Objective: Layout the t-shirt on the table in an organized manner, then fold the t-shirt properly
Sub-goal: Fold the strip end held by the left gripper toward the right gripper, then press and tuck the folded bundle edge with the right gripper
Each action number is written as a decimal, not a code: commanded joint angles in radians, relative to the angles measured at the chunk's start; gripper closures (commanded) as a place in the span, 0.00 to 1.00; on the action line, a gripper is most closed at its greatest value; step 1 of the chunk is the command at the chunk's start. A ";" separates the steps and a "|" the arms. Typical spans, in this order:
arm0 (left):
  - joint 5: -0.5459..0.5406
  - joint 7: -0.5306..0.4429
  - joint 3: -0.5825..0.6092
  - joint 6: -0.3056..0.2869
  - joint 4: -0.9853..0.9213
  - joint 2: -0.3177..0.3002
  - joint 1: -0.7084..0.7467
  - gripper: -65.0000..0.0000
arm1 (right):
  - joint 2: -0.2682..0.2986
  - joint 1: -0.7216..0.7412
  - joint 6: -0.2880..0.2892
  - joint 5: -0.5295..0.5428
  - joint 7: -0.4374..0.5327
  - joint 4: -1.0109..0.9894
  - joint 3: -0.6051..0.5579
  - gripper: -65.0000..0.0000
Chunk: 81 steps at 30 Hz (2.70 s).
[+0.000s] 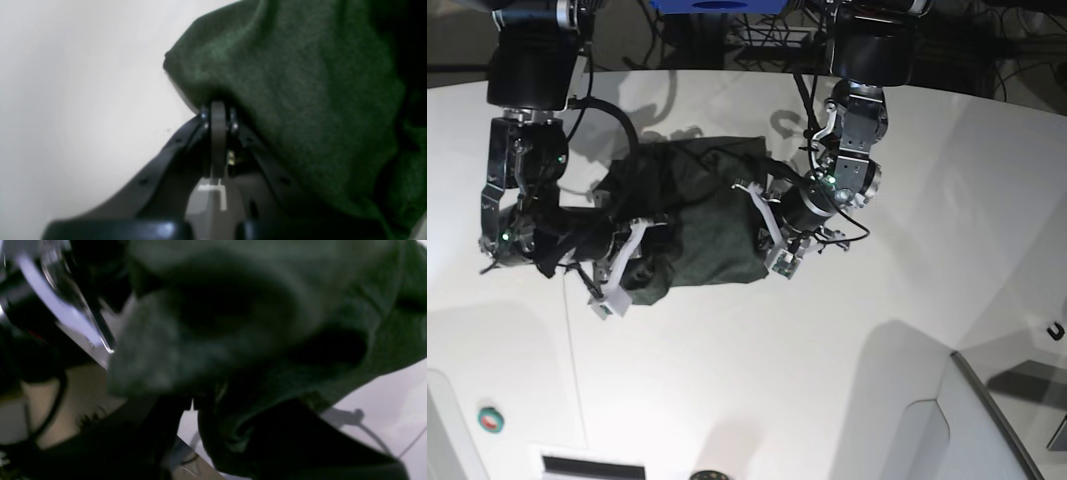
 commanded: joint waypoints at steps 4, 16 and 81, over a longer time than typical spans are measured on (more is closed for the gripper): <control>-0.015 -0.022 0.001 -0.005 0.022 0.004 -0.016 1.00 | -0.019 0.034 -0.017 0.020 0.016 0.008 -0.002 0.96; -0.013 0.070 -0.004 -0.005 0.165 -0.032 0.016 1.00 | -0.022 0.057 -0.032 0.020 0.095 -0.086 -0.099 0.95; -0.009 0.167 -0.628 -0.011 0.332 -0.410 0.421 1.00 | 0.061 -0.078 -0.765 -0.285 0.490 0.043 -0.929 0.43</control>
